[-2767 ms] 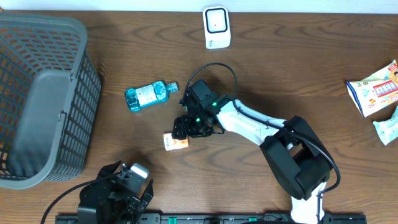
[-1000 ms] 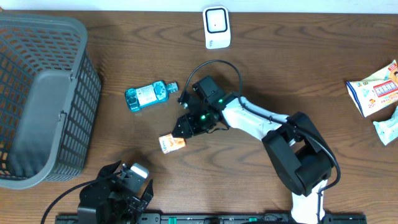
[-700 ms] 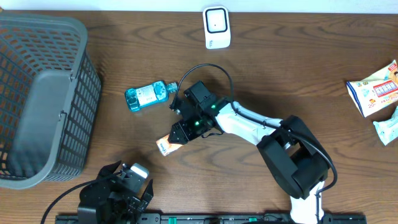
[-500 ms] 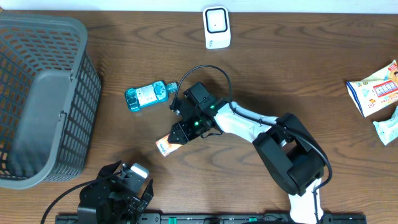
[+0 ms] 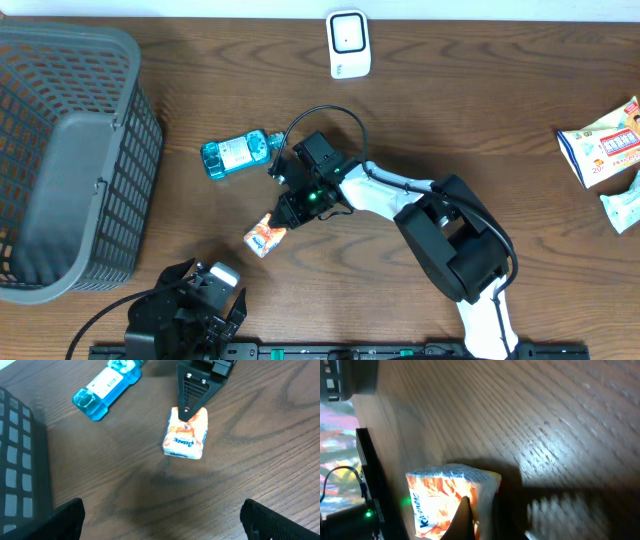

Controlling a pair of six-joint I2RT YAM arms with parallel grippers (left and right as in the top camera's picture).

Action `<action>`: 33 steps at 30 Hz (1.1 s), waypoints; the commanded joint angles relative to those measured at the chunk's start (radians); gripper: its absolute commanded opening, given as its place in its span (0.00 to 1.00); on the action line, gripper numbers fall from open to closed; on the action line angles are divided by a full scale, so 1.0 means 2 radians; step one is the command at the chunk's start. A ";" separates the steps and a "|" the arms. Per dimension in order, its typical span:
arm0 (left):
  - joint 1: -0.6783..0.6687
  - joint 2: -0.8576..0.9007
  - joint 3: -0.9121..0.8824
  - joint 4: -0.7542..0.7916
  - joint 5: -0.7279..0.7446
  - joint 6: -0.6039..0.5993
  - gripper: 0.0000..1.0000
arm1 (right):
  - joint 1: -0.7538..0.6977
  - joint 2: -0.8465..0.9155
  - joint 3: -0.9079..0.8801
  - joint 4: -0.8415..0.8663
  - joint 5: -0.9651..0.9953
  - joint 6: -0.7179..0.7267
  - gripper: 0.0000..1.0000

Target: Scan the item barcode

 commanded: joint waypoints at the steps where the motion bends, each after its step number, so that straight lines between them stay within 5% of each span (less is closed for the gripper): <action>1: 0.002 0.000 -0.001 -0.006 -0.007 0.005 0.99 | -0.017 0.004 -0.016 -0.044 0.138 0.059 0.01; 8: 0.002 0.000 -0.001 -0.006 -0.007 0.005 0.99 | -0.069 -0.102 -0.016 -0.151 0.191 0.215 0.01; 15: 0.002 0.000 -0.001 -0.006 -0.007 0.005 0.99 | -0.119 -0.185 -0.016 -0.220 0.022 0.204 0.01; 22: 0.002 0.000 -0.001 -0.006 -0.007 0.005 0.99 | -0.160 -0.229 -0.016 -0.366 -0.050 0.320 0.02; 33: 0.002 0.000 -0.001 -0.006 -0.007 0.005 0.99 | -0.229 -0.230 -0.016 -0.566 -0.128 0.323 0.01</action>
